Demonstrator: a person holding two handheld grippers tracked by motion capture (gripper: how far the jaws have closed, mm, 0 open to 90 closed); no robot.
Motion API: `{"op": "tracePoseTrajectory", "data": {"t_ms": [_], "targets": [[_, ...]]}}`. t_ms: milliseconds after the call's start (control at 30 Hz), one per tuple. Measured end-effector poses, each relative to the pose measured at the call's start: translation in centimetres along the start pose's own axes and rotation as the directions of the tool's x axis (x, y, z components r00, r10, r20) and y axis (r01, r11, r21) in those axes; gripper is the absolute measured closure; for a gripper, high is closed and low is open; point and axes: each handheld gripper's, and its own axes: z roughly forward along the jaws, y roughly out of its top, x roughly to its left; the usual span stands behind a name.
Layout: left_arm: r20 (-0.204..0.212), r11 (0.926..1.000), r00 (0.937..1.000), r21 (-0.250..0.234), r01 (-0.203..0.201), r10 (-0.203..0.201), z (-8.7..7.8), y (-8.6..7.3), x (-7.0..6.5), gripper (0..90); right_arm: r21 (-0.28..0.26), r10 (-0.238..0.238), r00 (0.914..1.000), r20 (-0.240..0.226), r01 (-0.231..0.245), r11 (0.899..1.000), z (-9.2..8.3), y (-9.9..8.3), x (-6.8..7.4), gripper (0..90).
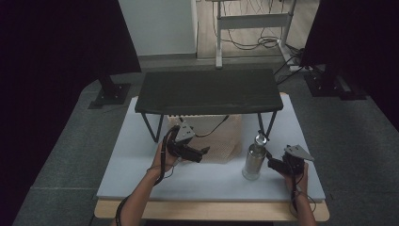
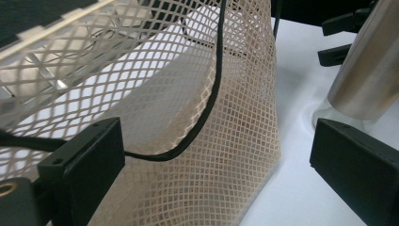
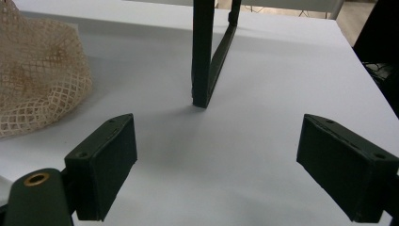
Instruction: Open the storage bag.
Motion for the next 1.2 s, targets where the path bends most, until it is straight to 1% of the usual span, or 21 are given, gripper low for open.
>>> {"op": "tracePoseTrajectory", "data": {"t_ms": [167, 300, 400, 533, 567, 600, 667, 733, 800, 867, 967, 1200], "targets": [[0.005, 0.9998, 0.9999, 0.013, -0.012, 0.012, 0.9, 0.2, -0.4, 3.5, 0.003, -0.002, 1.0, -0.002, 0.002, 1.0, 0.0, 0.0, 0.0, 12.2], [0.006, 0.999, 0.9993, 0.023, -0.038, 0.038, 1.4, 0.7, -0.6, 3.5, 0.003, -0.002, 1.0, -0.002, 0.002, 1.0, 0.0, 0.0, 0.0, 12.1], [0.032, 0.9991, 0.9989, 0.026, -0.035, 0.034, 1.8, 1.2, -0.6, 3.9, 0.004, -0.004, 1.0, -0.003, 0.004, 1.0, 0.0, 0.0, 0.0, 12.2], [0.041, 0.9971, 0.9984, 0.064, -0.041, 0.038, 2.7, 1.3, -0.4, 4.4, 0.007, -0.009, 0.9999, -0.007, 0.009, 1.0, 0.1, 0.0, 0.1, 12.7], [0.05, 0.9961, 0.998, 0.076, -0.043, 0.04, 2.9, 1.2, -0.4, 4.7, 0.008, -0.009, 0.9999, -0.007, 0.01, 1.0, 0.1, 0.0, 0.1, 12.7], [0.067, 0.9946, 0.9969, 0.092, -0.048, 0.041, 3.1, 1.1, -0.4, 5.1, 0.008, -0.01, 0.9999, -0.007, 0.01, 1.0, 0.1, 0.0, 0.1, 12.6], [0.084, 0.9913, 0.9953, 0.119, -0.056, 0.046, 3.5, 1.0, -0.4, 5.5, 0.009, -0.01, 0.9999, -0.007, 0.01, 1.0, 0.1, 0.0, 0.0, 12.6], [0.092, 0.9867, 0.9946, 0.15, -0.061, 0.048, 4.0, 0.8, -0.3, 5.5, 0.01, -0.011, 0.9999, -0.006, 0.011, 1.0, 0.1, 0.0, 0.1, 12.4], [0.091, 0.9832, 0.9949, 0.172, -0.06, 0.045, 4.3, 0.5, -0.1, 5.5, 0.011, -0.013, 0.9999, -0.006, 0.013, 1.0, 0.1, 0.0, 0.1, 12.3], [0.091, 0.983, 0.9952, 0.176, -0.051, 0.035, 4.5, 0.3, 0.0, 5.7, 0.01, -0.013, 0.9999, -0.006, 0.013, 1.0, 0.1, 0.0, 0.1, 12.3], [0.096, 0.9821, 0.9948, 0.181, -0.052, 0.035, 4.5, 0.2, 0.1, 6.5, 0.011, -0.014, 0.9999, -0.005, 0.014, 1.0, 0.1, 0.0, 0.1, 12.2], [0.116, 0.9779, 0.9913, 0.192, -0.083, 0.062, 4.3, 0.1, -0.3, 6.5, 0.012, -0.017, 0.9999, -0.003, 0.017, 1.0, 0.1, 0.0, 0.1, 11.9]]}}
